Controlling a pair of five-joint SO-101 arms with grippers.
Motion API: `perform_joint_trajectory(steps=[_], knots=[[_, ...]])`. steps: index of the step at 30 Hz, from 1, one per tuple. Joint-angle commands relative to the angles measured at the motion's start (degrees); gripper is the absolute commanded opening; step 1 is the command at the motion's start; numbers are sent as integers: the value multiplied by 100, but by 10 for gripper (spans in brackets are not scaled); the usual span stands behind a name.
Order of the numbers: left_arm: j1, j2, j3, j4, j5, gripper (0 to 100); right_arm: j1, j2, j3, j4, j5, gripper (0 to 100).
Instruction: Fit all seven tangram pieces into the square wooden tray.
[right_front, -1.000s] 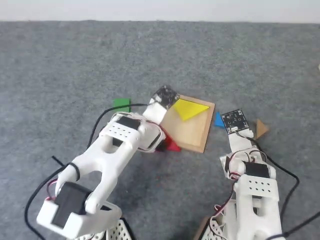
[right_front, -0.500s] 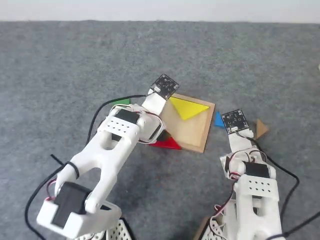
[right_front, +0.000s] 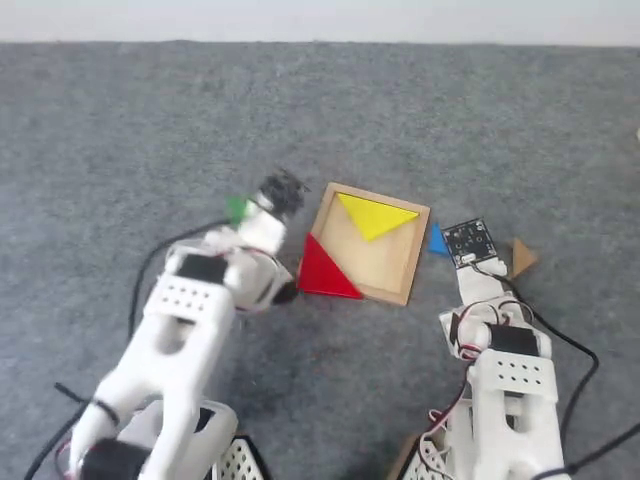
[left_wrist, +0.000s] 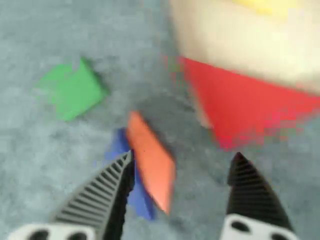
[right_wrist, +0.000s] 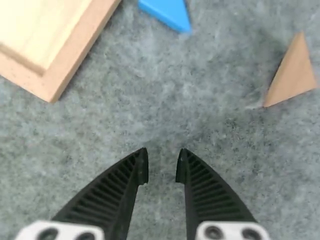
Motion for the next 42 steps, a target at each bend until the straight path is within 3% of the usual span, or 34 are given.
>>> perform_joint_trajectory(steps=[1,7,20,34,42], knots=[[818,-607,48,607,-229,290,-180,-119,-35,-110,-53,102],[1363,97,-215,431,-211,290,-171,-119,-35,-84,-44,102],[1398,2901,-2580,255,-35,290,-207,-119,-35,-66,-35,102],[1407,4615,-4708,290,-26,290,-215,-119,-35,-75,-44,102],[1116,5081,-5868,290,475,273,-215,-119,-18,-75,-53,102]])
